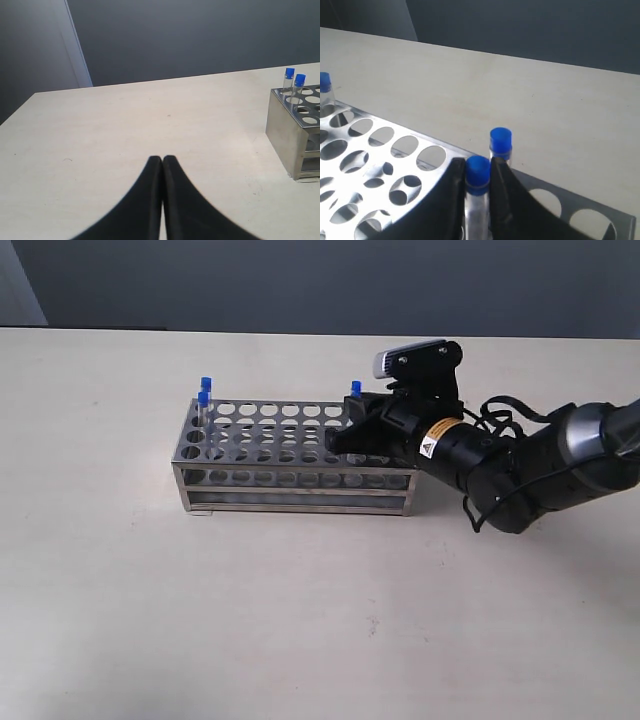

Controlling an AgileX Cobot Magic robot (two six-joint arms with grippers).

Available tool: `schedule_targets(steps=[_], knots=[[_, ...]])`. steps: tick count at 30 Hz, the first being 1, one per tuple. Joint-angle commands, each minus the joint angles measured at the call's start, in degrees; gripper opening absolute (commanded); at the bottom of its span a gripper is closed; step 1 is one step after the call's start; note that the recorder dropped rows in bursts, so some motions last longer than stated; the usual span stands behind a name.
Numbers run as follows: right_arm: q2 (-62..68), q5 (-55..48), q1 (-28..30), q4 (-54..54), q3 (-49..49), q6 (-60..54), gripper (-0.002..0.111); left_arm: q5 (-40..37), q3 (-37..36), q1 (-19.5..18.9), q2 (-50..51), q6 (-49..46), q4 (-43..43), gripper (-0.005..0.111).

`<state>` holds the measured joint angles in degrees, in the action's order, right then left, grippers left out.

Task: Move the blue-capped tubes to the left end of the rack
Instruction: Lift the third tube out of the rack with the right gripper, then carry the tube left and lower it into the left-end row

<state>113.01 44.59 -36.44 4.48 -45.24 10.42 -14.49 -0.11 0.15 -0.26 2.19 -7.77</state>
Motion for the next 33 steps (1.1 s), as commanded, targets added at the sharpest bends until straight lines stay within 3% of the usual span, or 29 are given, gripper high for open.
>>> schedule_targets(steps=[1, 8, 16, 20, 33], knots=[[-3.85, 0.58, 0.35, 0.15, -0.23, 0.27, -0.001, 0.77, 0.11, 0.39, 0.26, 0.17, 0.01, 0.000], [-10.31, -1.63, 0.35, 0.84, -0.23, 0.15, -0.001, 0.77, 0.11, 0.39, 0.26, 0.17, 0.01, 0.000], [-15.01, -4.70, -0.25, 10.09, -4.12, 5.04, -0.001, 0.77, 0.11, 0.39, 0.26, 0.17, 0.01, 0.000], [-13.94, -8.48, -3.62, 15.61, -9.04, 8.34, -0.001, 0.77, 0.11, 0.39, 0.26, 0.17, 0.01, 0.000], [-1.56, -9.64, -14.47, 16.02, -21.73, 8.34, -0.001, 0.77, 0.11, 0.39, 0.26, 0.17, 0.01, 0.000]])
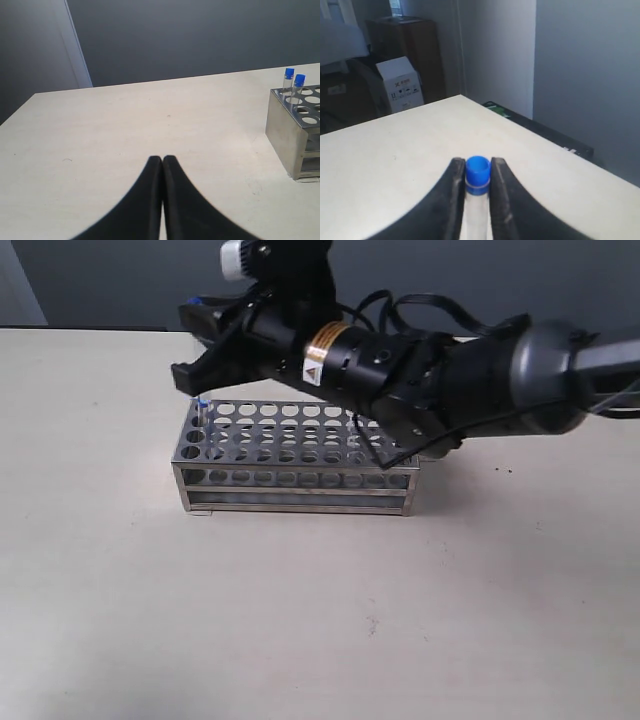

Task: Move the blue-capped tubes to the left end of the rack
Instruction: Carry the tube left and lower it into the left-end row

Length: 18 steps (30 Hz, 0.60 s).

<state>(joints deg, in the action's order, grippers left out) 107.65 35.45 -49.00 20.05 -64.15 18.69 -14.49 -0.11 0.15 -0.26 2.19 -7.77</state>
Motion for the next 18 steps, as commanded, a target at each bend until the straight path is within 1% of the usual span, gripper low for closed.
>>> schedule_targets(steps=[1, 8, 15, 18], knots=[[4.78, -0.81, -2.25, 0.45, -3.61, 0.07, -0.001, 0.77, 0.11, 0.39, 0.26, 0.17, 0.01, 0.000], [8.92, -3.23, -2.60, 0.45, -6.89, 0.19, -0.001, 0.77, 0.11, 0.39, 0.26, 0.17, 0.01, 0.000], [11.84, -3.15, -2.60, 0.45, -8.17, 0.17, -0.001, 0.77, 0.11, 0.39, 0.26, 0.17, 0.01, 0.000], [11.94, -3.27, -2.35, -0.08, -8.17, -1.48, -0.001, 0.77, 0.11, 0.39, 0.26, 0.17, 0.01, 0.000]])
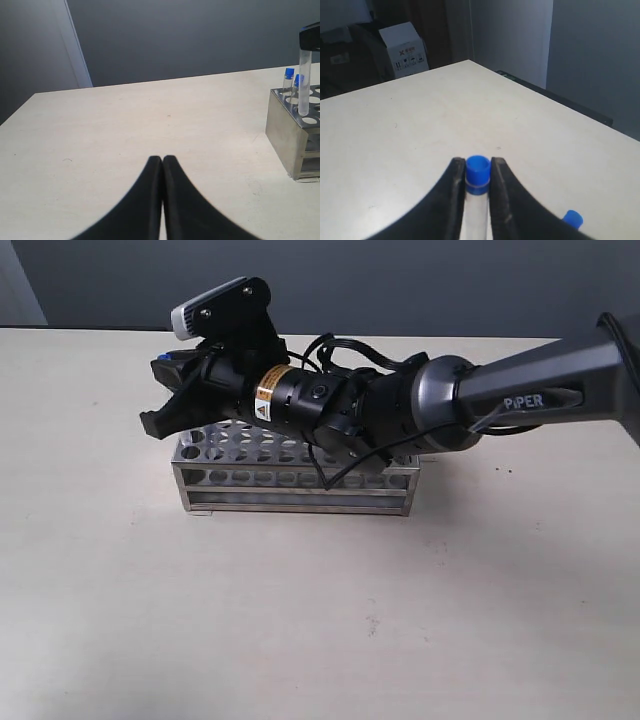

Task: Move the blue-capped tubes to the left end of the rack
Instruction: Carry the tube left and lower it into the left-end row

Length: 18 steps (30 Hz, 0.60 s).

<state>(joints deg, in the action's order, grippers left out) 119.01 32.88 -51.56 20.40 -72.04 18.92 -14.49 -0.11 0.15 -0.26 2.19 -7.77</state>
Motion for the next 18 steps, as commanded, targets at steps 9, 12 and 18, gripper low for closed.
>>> schedule_targets(steps=[9, 12, 18], knots=[[0.57, -0.71, 0.20, -5.57, -0.33, -6.90, -0.001, 0.77, 0.11, 0.39, 0.26, 0.17, 0.01, 0.000], [1.46, -0.93, 0.20, -6.11, -0.33, -6.88, -0.001, 0.77, 0.11, 0.39, 0.26, 0.17, 0.01, 0.000], [4.46, -1.08, 0.20, -7.01, -0.33, -6.55, -0.001, 0.77, 0.11, 0.39, 0.26, 0.17, 0.01, 0.000]])
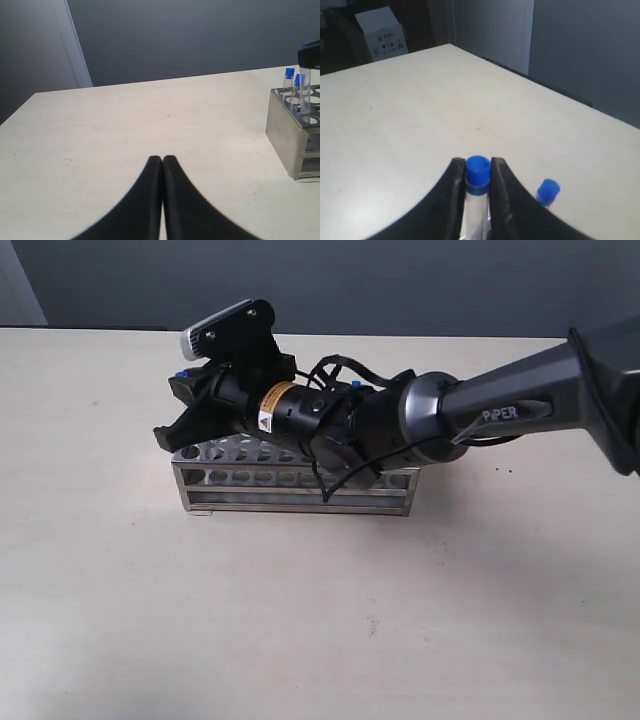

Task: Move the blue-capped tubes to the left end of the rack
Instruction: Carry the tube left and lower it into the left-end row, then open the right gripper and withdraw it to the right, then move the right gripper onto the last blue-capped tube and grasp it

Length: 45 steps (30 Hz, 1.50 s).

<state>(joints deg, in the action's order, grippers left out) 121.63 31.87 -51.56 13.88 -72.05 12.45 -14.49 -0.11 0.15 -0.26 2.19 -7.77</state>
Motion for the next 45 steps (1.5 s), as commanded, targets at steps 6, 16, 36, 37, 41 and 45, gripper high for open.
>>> schedule_targets(steps=[6, 16, 36, 37, 41, 45], knots=[[2.65, -0.06, 0.20, -0.48, -0.32, 1.31, -0.001, 0.77, 0.11, 0.39, 0.26, 0.17, 0.01, 0.000], [2.65, -3.10, 0.20, -1.06, -0.21, 1.44, 0.028, 0.77, 0.11, 0.39, 0.26, 0.17, 0.01, 0.000], [-17.85, -4.21, 11.95, -19.39, 9.89, -18.38, 0.045, 0.77, 0.11, 0.39, 0.26, 0.17, 0.01, 0.000], [-18.22, -3.06, 12.51, -19.39, 11.44, -18.38, 0.045, 0.77, 0.11, 0.39, 0.26, 0.17, 0.01, 0.000], [-15.72, 2.36, 13.73, -19.39, 18.73, -18.15, 0.045, 0.77, 0.11, 0.39, 0.26, 0.17, 0.01, 0.000], [-9.99, 6.34, 13.73, -20.65, 18.73, -16.66, 0.045, 0.77, 0.11, 0.39, 0.26, 0.17, 0.01, 0.000]])
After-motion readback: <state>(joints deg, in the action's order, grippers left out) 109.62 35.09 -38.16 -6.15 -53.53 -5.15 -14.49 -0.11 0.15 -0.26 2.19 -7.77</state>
